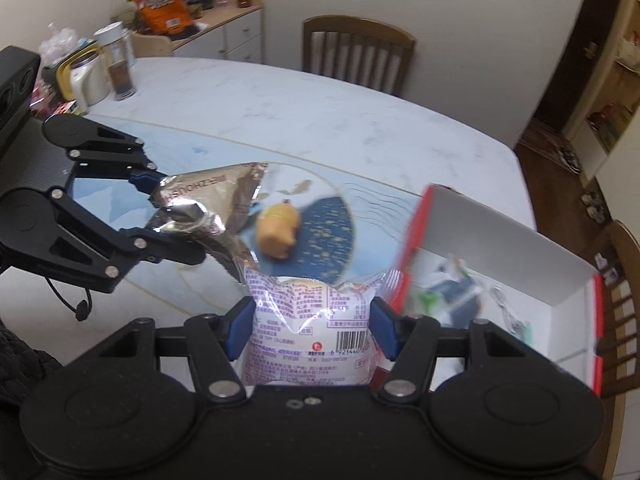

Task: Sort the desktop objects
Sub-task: 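Lift and carry the foil bag and bun bag with both tools over the shoebox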

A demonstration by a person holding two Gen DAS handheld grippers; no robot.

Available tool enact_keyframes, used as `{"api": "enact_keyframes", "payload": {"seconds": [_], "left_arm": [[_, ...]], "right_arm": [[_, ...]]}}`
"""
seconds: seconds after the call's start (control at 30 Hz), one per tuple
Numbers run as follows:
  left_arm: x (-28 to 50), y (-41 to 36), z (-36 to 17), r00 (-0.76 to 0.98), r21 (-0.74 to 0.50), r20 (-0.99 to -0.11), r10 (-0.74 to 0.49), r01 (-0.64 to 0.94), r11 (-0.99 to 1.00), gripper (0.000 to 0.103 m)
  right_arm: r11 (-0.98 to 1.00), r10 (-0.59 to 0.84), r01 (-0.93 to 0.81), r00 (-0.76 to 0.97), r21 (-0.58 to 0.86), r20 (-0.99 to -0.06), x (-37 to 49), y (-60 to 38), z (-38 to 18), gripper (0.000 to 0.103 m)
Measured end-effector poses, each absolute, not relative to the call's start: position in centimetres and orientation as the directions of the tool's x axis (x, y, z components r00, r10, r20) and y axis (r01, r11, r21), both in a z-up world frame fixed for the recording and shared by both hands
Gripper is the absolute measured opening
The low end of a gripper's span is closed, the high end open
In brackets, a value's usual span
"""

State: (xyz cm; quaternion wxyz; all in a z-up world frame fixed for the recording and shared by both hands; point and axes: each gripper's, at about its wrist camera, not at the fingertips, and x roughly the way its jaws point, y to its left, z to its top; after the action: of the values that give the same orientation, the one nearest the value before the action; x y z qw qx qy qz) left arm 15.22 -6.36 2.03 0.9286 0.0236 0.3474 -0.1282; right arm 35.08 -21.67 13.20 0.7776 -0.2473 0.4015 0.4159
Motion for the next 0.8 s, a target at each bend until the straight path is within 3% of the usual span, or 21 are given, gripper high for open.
{"api": "enact_keyframes", "payload": {"seconds": [0.8], "left_arm": [[23.4,-16.5,3.1,0.714,0.007,-0.651,-0.257,0.344,0.939,0.046]], "right_arm": [[0.614,0.404,-0.782,0.427,-0.107,-0.809,44.0,-32.4,14.4,0.060]]}}
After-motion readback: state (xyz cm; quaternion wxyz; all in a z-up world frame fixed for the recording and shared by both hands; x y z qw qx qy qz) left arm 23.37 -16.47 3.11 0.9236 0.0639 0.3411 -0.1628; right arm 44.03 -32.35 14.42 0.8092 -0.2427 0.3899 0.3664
